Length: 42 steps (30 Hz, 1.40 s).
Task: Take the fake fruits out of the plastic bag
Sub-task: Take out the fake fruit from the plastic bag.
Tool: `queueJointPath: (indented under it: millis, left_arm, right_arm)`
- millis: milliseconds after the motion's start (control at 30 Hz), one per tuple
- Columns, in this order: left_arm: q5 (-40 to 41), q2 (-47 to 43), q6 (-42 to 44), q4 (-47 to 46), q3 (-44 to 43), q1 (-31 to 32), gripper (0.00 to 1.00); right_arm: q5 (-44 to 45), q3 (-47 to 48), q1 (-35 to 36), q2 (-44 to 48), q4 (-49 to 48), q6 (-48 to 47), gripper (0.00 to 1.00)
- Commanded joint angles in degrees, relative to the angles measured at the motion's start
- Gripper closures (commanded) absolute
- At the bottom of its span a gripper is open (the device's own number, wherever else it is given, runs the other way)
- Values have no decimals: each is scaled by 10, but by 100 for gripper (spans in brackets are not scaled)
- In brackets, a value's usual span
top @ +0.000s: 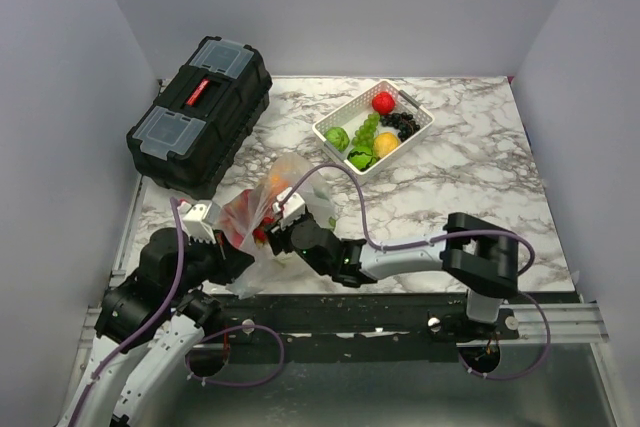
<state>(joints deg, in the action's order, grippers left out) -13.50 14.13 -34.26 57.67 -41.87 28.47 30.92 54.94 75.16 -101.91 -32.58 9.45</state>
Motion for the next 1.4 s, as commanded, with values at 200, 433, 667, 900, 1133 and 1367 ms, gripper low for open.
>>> queueJointPath:
  millis: [200, 433, 667, 900, 1133, 1367]
  left_arm:
    - [19, 5, -10, -12, 10, -1, 100]
    - [24, 11, -11, -10, 7, -1, 100]
    - [23, 17, -8, -8, 7, -1, 100]
    - [28, 20, -11, -6, 7, -1, 100]
    - [32, 26, -12, -7, 1, -1, 100]
    - [13, 53, 0, -53, -31, -1, 100]
  right_arm:
    - [46, 87, -62, -107, -5, -84, 24]
    - [31, 126, -92, -175, -18, -88, 12]
    - [41, 141, -116, -222, -45, -114, 12]
    - [-6, 116, -117, -188, -72, -104, 44]
    - [-99, 80, -117, -85, 4, -34, 65]
    - [-256, 18, -117, 21, 53, 34, 74]
